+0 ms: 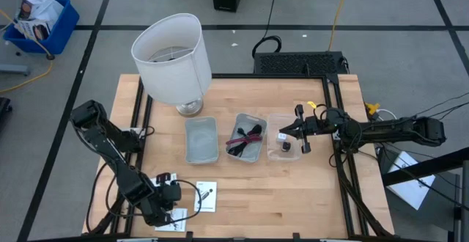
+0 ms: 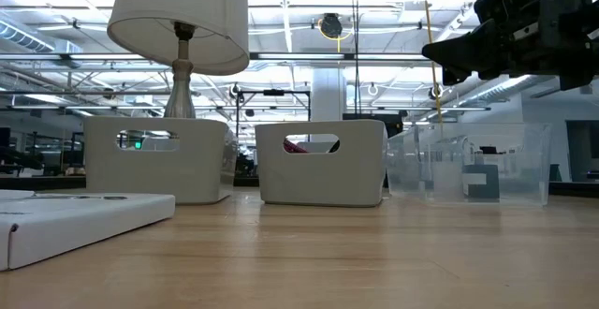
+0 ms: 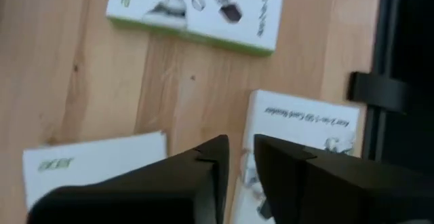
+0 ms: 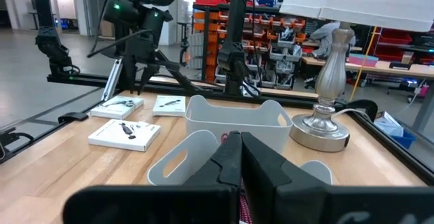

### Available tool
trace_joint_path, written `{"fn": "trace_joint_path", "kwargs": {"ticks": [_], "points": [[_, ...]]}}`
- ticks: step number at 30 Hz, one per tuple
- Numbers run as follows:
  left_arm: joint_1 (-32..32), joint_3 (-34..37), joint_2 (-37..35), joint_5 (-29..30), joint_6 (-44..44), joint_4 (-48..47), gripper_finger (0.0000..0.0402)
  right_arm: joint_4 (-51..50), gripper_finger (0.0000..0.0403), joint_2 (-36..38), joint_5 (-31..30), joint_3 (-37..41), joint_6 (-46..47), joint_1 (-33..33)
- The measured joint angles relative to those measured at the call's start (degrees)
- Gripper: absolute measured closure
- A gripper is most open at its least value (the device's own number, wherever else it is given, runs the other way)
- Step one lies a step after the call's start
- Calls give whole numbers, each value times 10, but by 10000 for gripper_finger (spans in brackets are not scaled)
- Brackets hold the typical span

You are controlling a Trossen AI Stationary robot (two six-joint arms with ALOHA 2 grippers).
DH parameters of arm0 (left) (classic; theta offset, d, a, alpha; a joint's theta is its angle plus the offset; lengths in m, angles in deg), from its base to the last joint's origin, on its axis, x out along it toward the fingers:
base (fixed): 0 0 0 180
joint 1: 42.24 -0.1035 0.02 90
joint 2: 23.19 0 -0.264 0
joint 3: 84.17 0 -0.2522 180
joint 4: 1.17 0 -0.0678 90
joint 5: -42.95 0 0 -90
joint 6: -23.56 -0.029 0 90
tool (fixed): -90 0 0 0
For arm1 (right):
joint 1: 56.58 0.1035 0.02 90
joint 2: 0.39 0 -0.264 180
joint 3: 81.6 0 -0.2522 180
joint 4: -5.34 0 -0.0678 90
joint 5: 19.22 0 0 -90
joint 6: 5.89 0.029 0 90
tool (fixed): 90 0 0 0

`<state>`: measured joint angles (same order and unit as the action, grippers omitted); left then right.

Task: Pick and place items into bin
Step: Put the bottom card reader box into the left gray bin

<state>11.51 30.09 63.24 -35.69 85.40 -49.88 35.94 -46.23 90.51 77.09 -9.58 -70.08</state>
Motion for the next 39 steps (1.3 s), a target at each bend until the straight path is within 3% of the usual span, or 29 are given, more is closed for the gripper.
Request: {"fn": "trace_joint_path", "kwargs": {"ticks": [7,12,25,35,39], "points": [[0,1,2,-9,9,17,248,0,402,0,0,0,0,0],[12,1,28,-15,1,18,224,0,402,0,-1,0,0,0],[20,1,93,-80,26,13,222,0,401,0,-1,0,1,1],[34,-2,123,-71,30,21,223,0,402,0,-1,0,1,1],[33,-1,123,-62,31,19,257,0,402,0,-1,0,1,1]]}}
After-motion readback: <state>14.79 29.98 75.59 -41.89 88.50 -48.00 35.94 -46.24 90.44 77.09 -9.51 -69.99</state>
